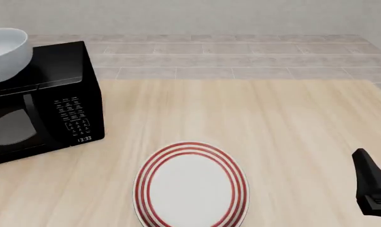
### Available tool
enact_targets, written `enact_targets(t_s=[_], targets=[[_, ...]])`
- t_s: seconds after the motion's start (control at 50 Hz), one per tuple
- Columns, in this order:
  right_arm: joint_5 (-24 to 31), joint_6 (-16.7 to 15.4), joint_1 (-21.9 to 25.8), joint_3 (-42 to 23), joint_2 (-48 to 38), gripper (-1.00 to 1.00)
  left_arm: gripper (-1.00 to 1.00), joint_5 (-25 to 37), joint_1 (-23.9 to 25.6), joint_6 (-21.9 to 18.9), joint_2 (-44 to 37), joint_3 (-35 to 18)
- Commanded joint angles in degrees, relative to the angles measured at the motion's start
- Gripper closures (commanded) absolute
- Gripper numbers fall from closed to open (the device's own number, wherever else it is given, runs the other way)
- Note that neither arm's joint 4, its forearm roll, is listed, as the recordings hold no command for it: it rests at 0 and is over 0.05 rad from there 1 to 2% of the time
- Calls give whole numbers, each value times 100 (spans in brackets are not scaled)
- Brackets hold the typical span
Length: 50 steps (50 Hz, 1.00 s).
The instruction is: Pick up the white bowl and put it on the plate.
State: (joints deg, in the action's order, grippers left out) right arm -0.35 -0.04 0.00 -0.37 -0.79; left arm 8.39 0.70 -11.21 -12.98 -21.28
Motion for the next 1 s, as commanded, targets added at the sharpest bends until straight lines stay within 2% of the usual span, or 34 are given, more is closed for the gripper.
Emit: enact_targets(t_s=[0.02, 0.22, 0.3, 0.34, 0.36, 0.44, 0.52, 0.54, 0.6, 0.7, 0.8, 0.84, 0.86, 0.88, 0.9, 0.92, 0.94, 0.96, 1.0], targets=[[17, 1, 0, 20, 38, -100, -100, 806, 151, -627, -401, -1019], [17, 1, 0, 20, 38, -100, -100, 1467, -76, -1188, -951, -1891], [17, 1, 0, 20, 38, -100, -100, 1884, -148, -1514, -1133, -2431], [17, 1, 0, 20, 38, -100, -100, 1954, -153, -1834, -1085, -2514], [17, 1, 0, 20, 38, -100, -100, 2098, -202, -1658, -1204, -2695], [17, 1, 0, 20, 38, -100, -100, 2532, -147, -1861, -1277, -3063], [17, 1, 0, 20, 38, -100, -100, 2712, -174, -2233, -1410, -3275], [17, 1, 0, 20, 38, -100, -100, 2850, -157, -2170, -1478, -3495], [17, 1, 0, 20, 38, -100, -100, 3038, -265, -2339, -1693, -3872], [17, 1, 0, 20, 38, -100, -100, 3369, -456, -2524, -1982, -4281], [17, 1, 0, 20, 38, -100, -100, 3240, -601, -2645, -1894, -3909], [17, 1, 0, 20, 38, -100, -100, 3323, -621, -2672, -1968, -3945], [17, 1, 0, 20, 38, -100, -100, 3540, -594, -2661, -2170, -4386], [17, 1, 0, 20, 38, -100, -100, 3610, -603, -2607, -2258, -4482], [17, 1, 0, 20, 38, -100, -100, 3621, -569, -2369, -2251, -4273], [17, 1, 0, 20, 38, -100, -100, 3618, -573, -2487, -2223, -4135], [17, 1, 0, 20, 38, -100, -100, 3467, -482, -2857, -1985, -3901], [17, 1, 0, 20, 38, -100, -100, 3357, -572, -2996, -1973, -3818], [17, 1, 0, 20, 38, -100, -100, 3322, -678, -2959, -2090, -3867]])
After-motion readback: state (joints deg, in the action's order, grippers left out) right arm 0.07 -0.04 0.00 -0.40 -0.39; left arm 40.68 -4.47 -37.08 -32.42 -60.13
